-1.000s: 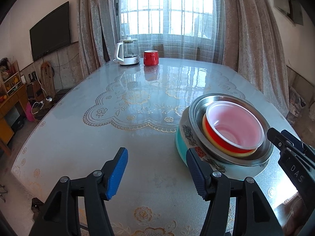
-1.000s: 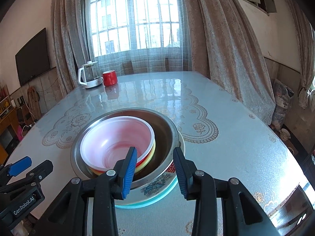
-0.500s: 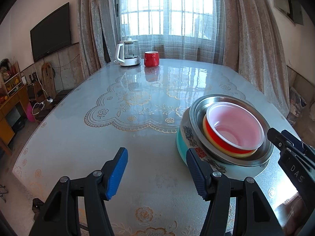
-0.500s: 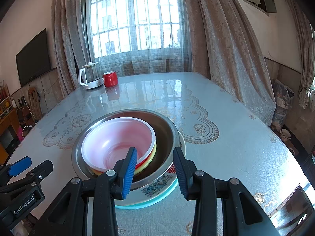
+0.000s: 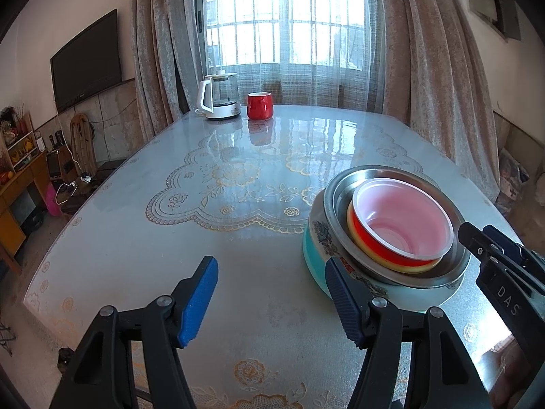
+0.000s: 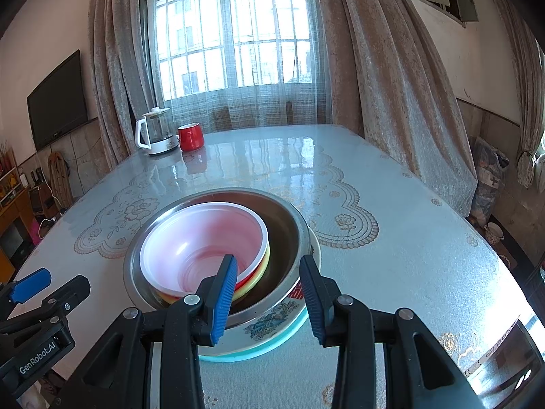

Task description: Organize plates and bowls

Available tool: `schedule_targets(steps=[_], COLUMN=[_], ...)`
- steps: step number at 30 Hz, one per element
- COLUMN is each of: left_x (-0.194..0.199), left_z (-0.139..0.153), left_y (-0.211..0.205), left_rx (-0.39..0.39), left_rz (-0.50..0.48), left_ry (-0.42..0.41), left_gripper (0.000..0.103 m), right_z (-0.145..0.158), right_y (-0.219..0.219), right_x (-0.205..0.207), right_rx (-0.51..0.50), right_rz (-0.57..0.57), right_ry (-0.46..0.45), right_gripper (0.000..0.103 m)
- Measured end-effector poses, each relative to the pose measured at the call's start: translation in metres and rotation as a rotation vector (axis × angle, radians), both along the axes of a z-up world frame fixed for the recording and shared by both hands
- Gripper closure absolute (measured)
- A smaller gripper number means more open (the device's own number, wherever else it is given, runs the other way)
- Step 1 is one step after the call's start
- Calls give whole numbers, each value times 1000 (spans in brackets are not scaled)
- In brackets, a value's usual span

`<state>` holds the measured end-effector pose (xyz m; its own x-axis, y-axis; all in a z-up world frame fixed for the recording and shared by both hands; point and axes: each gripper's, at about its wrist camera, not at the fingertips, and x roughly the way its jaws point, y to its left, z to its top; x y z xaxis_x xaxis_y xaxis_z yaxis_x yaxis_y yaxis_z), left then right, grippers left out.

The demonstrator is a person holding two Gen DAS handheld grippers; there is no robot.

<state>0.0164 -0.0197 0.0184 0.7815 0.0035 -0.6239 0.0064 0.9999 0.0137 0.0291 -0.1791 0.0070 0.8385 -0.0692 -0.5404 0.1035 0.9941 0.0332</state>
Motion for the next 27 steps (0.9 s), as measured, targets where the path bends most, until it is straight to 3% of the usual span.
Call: schedule_targets(steps=[27], left_x=[3], left_z=[-3], left_y=[-6], left_rx=[-2], left_rz=[-37], left_ry=[9], left_gripper=[32], right_z=[-2], right_y=[-5], right_x=[1], right_rx=[6], right_rz=[-1], right_ry=[1], right_gripper=[64])
